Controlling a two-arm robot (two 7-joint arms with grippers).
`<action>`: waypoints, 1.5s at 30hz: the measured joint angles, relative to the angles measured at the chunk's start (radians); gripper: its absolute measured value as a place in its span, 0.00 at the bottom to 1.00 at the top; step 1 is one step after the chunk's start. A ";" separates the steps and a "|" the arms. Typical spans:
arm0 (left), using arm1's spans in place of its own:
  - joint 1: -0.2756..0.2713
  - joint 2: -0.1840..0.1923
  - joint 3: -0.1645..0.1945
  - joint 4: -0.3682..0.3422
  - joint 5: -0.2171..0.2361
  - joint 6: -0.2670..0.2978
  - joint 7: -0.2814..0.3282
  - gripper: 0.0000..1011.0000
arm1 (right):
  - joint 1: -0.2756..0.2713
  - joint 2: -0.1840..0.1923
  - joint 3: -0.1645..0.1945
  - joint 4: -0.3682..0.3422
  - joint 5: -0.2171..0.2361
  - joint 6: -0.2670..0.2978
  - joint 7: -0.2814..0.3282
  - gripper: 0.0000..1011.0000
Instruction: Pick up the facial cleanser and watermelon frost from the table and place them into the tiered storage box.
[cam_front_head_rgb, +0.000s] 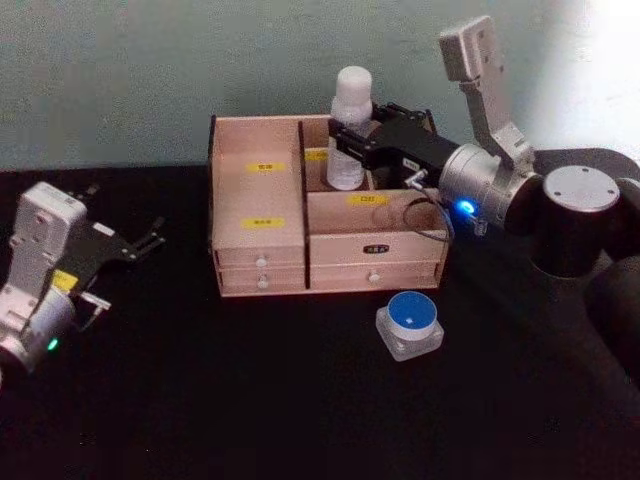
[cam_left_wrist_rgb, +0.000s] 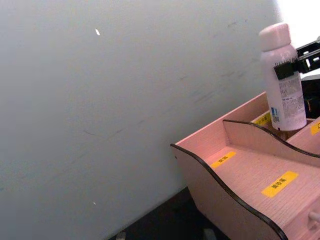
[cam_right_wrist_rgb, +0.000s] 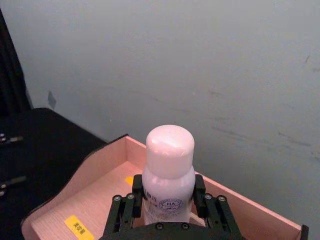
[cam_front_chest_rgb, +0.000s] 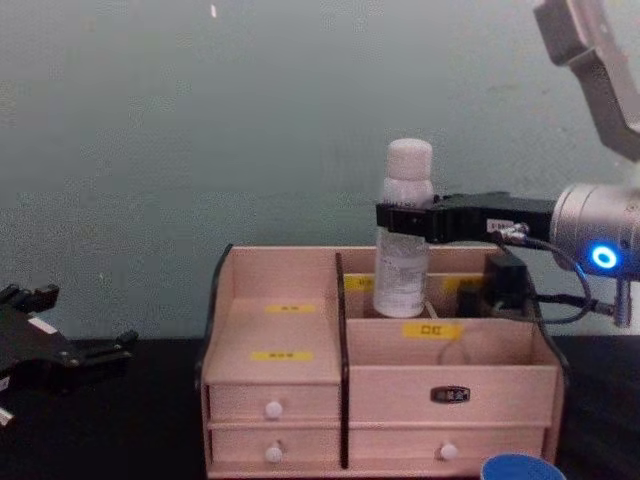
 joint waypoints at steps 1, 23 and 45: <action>0.000 0.000 0.000 0.000 0.000 0.000 0.000 0.99 | 0.000 0.000 -0.001 0.002 -0.001 -0.001 0.001 0.58; 0.000 0.000 0.000 0.000 0.000 0.000 0.000 0.99 | -0.010 -0.012 -0.009 0.049 -0.022 -0.002 0.009 0.58; 0.000 0.000 0.000 0.000 0.000 0.000 0.000 0.99 | -0.011 -0.027 -0.013 0.090 -0.061 -0.012 0.007 0.58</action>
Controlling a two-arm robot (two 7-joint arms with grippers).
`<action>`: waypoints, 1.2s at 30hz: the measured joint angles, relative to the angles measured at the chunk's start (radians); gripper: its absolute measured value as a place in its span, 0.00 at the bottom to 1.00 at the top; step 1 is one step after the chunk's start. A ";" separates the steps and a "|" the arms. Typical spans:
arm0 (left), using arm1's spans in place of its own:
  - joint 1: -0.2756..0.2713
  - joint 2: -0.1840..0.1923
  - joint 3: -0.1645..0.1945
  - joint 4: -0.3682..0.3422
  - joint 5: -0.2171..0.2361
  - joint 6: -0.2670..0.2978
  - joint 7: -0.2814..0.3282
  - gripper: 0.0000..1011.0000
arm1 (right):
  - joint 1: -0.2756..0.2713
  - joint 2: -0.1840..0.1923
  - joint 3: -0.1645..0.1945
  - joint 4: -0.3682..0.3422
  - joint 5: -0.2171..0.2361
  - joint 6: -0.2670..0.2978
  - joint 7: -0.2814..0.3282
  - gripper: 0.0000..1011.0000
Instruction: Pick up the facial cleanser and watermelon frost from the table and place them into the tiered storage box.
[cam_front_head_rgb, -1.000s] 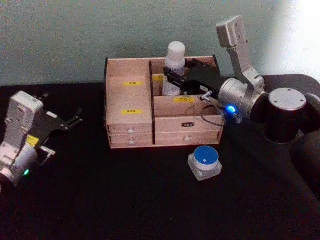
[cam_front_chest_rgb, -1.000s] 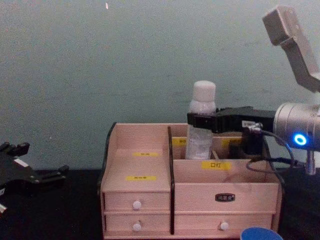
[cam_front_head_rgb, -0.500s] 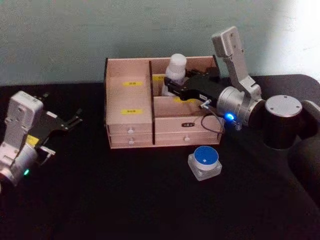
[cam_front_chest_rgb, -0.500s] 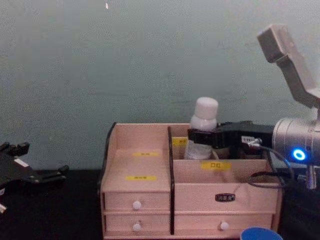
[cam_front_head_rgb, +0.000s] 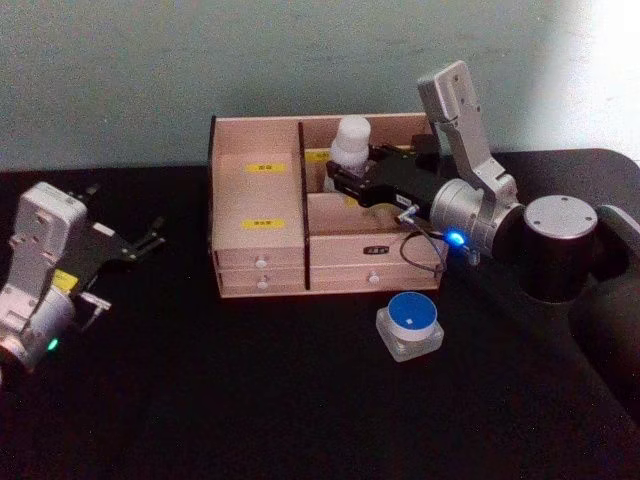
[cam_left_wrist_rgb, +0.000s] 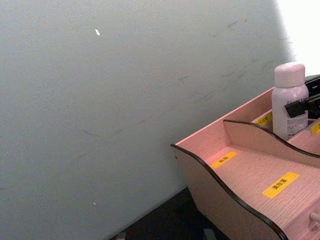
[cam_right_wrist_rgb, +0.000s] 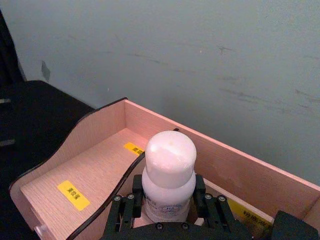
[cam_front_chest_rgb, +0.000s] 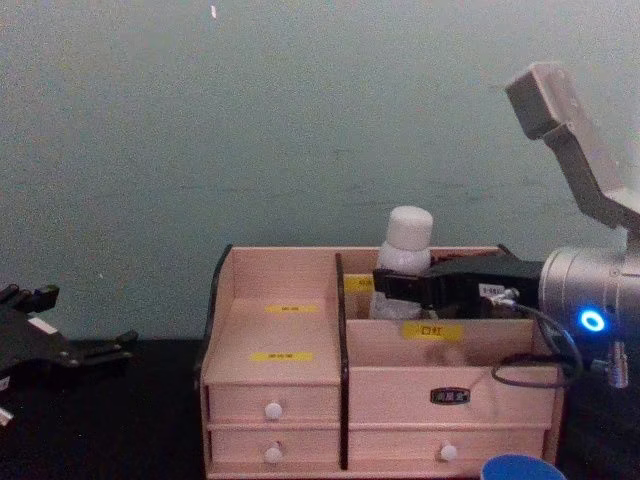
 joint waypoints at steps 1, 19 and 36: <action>0.000 0.000 0.000 0.000 0.000 0.000 0.000 0.99 | 0.001 -0.001 -0.001 0.002 -0.005 0.000 0.000 0.58; 0.000 0.000 0.000 0.000 0.000 0.000 0.000 0.99 | 0.001 -0.001 -0.002 0.002 -0.006 0.000 -0.001 0.68; 0.000 0.000 0.000 0.000 0.000 0.000 0.000 0.99 | 0.001 0.000 -0.001 0.001 -0.004 0.000 -0.001 0.99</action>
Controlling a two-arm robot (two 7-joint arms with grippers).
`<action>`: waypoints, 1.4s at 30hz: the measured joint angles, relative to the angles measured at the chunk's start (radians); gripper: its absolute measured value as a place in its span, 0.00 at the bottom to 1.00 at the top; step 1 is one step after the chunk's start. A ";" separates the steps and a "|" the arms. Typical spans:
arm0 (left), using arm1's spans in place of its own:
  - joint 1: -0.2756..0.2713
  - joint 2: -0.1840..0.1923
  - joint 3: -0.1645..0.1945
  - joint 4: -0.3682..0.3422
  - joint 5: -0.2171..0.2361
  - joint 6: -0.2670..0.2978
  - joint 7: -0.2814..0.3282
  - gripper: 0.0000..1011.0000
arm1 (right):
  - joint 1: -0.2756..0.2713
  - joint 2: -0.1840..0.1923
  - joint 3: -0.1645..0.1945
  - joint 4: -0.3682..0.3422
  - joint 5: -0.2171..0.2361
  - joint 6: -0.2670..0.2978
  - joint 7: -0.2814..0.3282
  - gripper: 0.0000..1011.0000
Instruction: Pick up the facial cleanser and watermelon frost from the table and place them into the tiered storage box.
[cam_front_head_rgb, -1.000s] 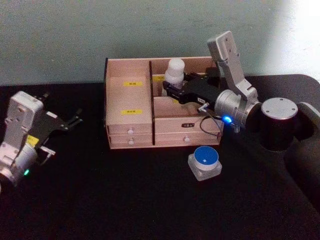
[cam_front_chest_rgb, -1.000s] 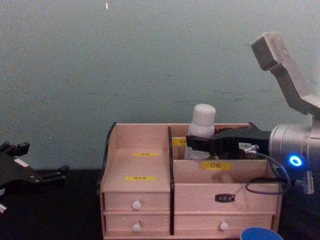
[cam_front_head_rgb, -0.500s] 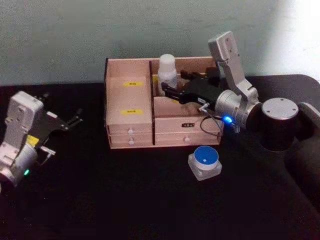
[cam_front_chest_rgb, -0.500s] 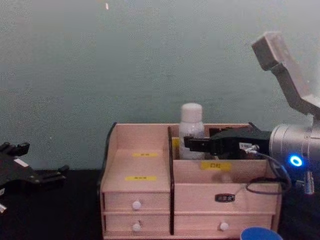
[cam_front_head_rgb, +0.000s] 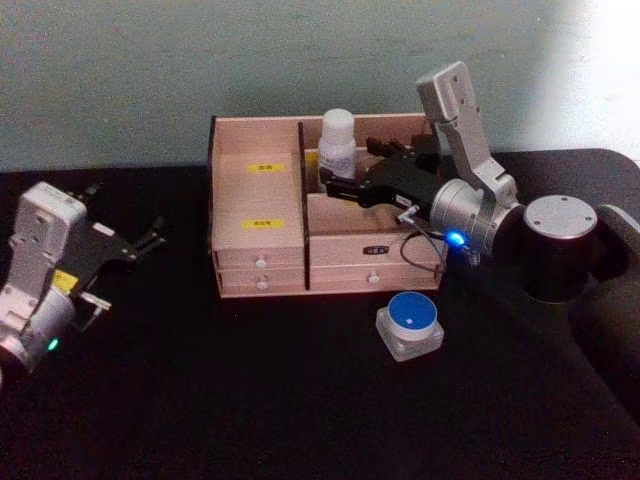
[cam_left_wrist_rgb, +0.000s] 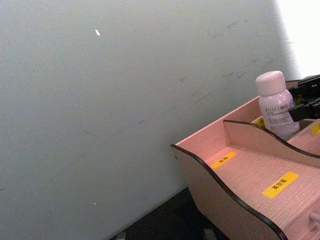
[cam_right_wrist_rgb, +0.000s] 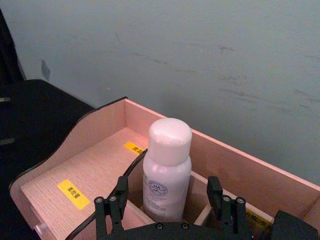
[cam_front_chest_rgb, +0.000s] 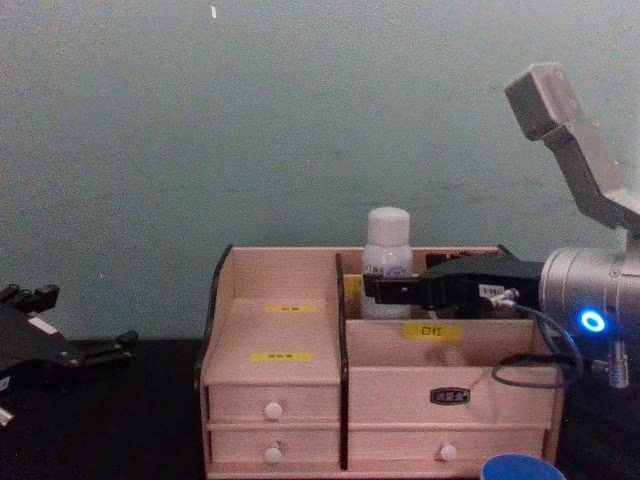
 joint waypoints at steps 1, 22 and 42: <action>0.000 0.000 0.000 0.000 0.000 0.000 0.000 0.99 | 0.000 0.000 0.000 0.000 0.000 0.000 0.000 0.99; 0.000 0.000 0.000 0.000 0.000 0.000 0.000 0.99 | -0.175 0.126 0.026 -0.276 0.028 0.068 0.018 0.99; 0.000 0.000 0.000 0.000 0.000 0.000 0.000 0.99 | -0.451 0.284 0.074 -0.533 0.063 0.045 0.001 0.99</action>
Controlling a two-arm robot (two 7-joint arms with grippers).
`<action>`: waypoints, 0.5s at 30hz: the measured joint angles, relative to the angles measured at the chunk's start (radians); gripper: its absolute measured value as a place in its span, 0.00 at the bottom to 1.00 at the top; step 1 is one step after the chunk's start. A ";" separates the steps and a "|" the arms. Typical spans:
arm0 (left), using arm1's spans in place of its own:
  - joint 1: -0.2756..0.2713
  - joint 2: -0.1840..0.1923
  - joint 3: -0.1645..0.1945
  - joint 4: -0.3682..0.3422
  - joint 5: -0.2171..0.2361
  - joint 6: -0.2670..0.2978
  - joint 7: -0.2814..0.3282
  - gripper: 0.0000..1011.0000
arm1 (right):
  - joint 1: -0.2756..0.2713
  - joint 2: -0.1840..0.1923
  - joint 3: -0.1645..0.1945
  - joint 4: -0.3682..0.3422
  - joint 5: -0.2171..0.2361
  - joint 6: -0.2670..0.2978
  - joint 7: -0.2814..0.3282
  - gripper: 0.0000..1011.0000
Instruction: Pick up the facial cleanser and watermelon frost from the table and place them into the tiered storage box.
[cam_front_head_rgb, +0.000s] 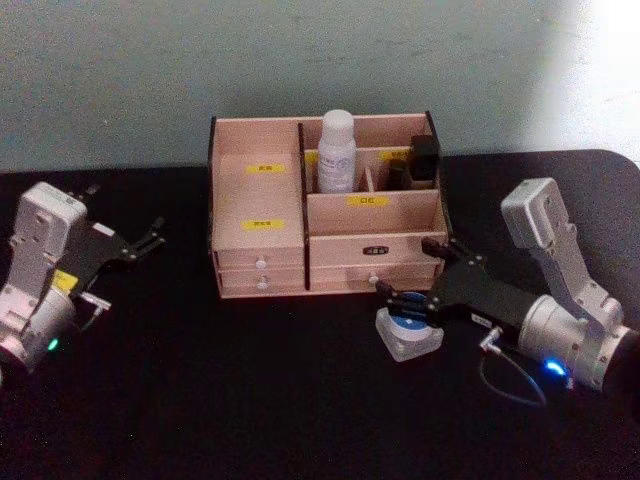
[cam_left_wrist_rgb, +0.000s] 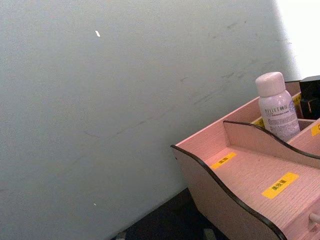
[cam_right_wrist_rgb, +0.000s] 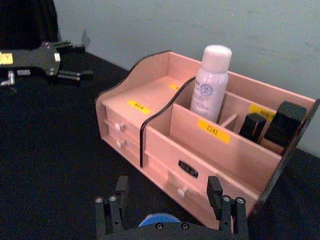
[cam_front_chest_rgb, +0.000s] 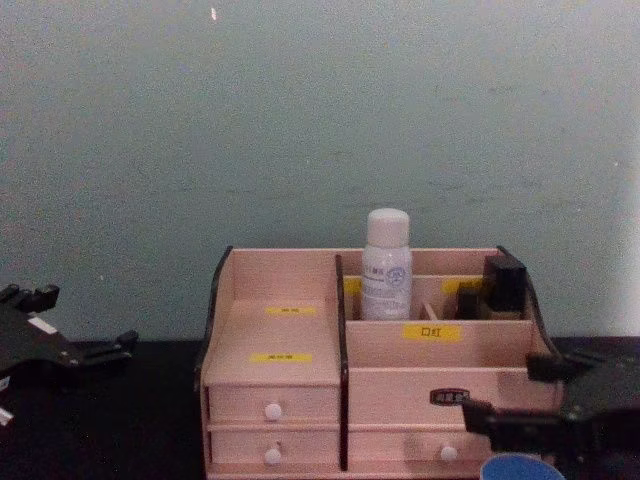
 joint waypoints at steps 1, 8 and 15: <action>0.000 0.000 0.000 0.000 0.000 0.000 0.000 0.99 | -0.011 0.008 0.002 -0.010 -0.001 0.004 -0.002 0.99; 0.000 0.000 0.000 0.000 0.000 0.000 0.000 0.99 | -0.040 0.042 -0.002 -0.041 -0.024 0.053 -0.008 0.99; 0.000 0.000 0.000 0.000 0.000 0.000 0.000 0.99 | -0.043 0.062 -0.012 -0.049 -0.051 0.105 -0.005 0.99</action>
